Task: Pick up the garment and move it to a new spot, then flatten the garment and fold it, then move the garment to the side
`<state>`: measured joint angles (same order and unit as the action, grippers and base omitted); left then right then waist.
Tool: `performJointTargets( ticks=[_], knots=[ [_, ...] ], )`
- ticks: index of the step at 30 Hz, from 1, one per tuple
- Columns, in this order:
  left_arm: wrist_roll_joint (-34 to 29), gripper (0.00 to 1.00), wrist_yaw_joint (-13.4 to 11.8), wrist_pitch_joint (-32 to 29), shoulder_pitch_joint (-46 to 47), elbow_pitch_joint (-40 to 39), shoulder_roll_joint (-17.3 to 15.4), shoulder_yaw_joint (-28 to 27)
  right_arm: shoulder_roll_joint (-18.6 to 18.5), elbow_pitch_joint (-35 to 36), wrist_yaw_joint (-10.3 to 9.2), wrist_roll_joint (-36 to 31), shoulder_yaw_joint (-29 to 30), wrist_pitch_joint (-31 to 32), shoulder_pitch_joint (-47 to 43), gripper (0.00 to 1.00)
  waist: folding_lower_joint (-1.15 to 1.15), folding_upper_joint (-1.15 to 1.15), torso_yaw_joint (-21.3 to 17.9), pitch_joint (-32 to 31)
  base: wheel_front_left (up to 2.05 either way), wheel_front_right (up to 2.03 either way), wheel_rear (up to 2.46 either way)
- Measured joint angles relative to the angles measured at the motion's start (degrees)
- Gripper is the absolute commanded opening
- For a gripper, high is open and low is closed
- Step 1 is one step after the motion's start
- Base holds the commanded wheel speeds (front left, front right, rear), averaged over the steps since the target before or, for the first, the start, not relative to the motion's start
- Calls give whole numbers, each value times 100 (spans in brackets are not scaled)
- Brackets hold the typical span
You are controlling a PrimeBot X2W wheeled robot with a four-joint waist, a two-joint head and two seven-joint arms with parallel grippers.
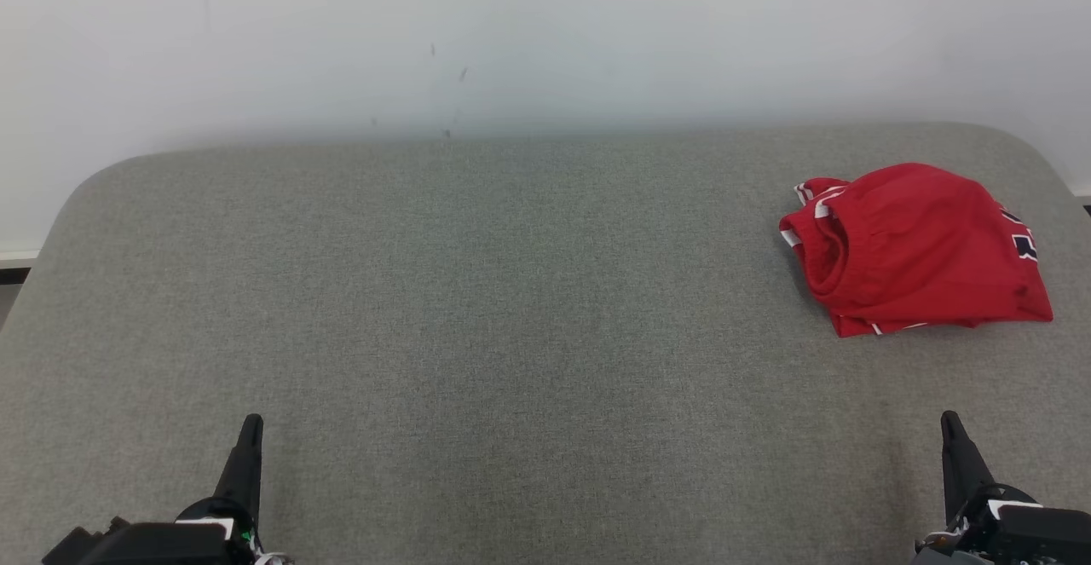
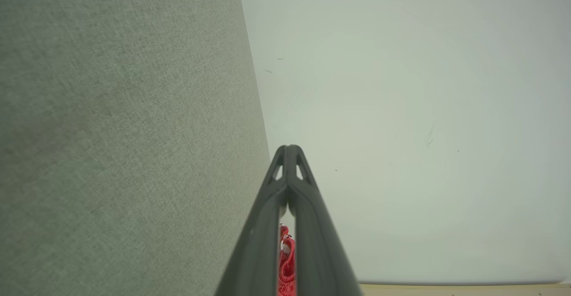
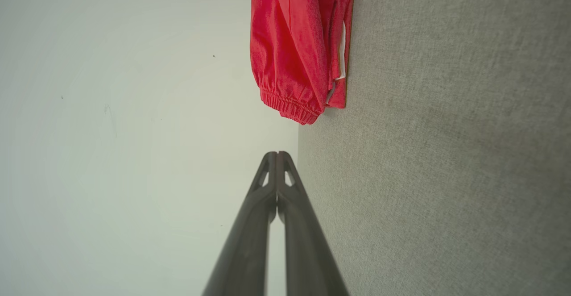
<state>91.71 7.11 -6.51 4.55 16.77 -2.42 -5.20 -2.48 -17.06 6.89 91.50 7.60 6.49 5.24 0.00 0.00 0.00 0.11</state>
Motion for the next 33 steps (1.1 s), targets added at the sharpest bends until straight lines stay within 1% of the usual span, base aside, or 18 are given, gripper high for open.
performJointTargets(
  ticks=[33],
  knots=[
    [0,0,0,0,0,0,0,0,0,-1,0,0,0,0,0,0,0,0,0,0,0,0,0]
  ],
)
